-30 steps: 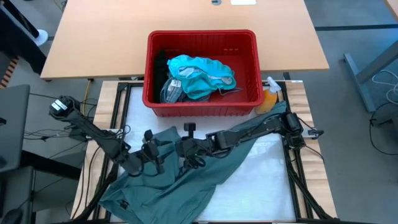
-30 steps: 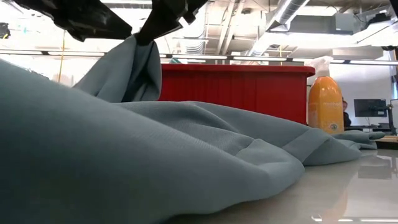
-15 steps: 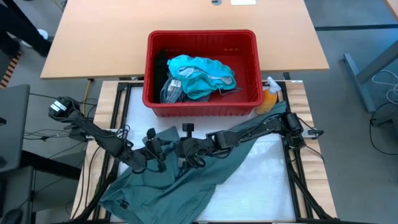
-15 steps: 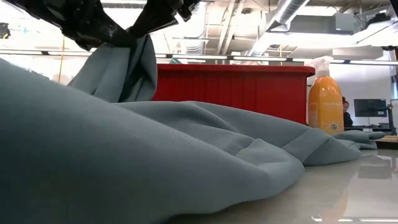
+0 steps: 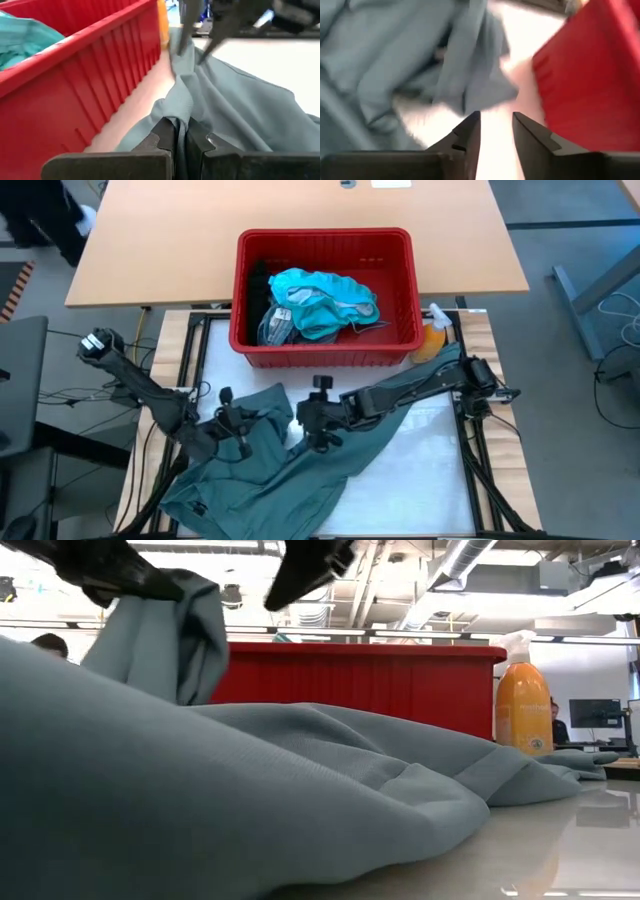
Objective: Fold Laundry from Bin
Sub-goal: Fold the light blue pants
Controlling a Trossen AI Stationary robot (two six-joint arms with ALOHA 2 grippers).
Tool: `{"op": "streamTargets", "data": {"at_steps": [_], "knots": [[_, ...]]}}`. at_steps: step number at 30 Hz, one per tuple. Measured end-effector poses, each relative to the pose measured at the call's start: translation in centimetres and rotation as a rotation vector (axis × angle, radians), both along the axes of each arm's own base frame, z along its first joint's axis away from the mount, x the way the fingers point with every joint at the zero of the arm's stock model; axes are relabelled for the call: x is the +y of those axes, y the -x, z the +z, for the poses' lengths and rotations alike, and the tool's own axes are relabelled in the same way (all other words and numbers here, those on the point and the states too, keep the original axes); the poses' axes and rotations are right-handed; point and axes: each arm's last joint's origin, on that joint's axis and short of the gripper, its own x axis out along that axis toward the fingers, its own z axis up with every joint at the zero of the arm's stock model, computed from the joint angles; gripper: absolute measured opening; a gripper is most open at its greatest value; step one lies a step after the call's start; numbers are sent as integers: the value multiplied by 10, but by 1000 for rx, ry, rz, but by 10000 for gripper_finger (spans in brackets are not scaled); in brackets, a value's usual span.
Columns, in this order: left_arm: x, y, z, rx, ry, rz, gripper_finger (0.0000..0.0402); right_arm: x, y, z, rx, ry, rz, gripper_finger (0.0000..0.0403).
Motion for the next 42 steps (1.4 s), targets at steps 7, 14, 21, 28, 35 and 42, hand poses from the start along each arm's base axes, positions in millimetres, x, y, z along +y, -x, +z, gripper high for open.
{"op": "streamTargets", "data": {"at_steps": [7,14,21,28,35,42], "knots": [[-3,30,5,60,125,-159,0,-12,-12,-71,-99,-175,31,194],[-5,44,2,165,262,-300,0,-17,-36,-125,-88,-131,162,207],[-11,48,-1,242,343,-387,0,-36,-50,-150,-69,-103,63,203],[-11,48,-1,243,352,-394,0,-44,-49,-152,-30,-86,89,193],[-11,47,-1,241,351,-397,0,-63,-52,-160,-19,-106,75,31],[-14,50,0,238,351,-418,0,-71,-20,-123,177,15,-94,19]]}}
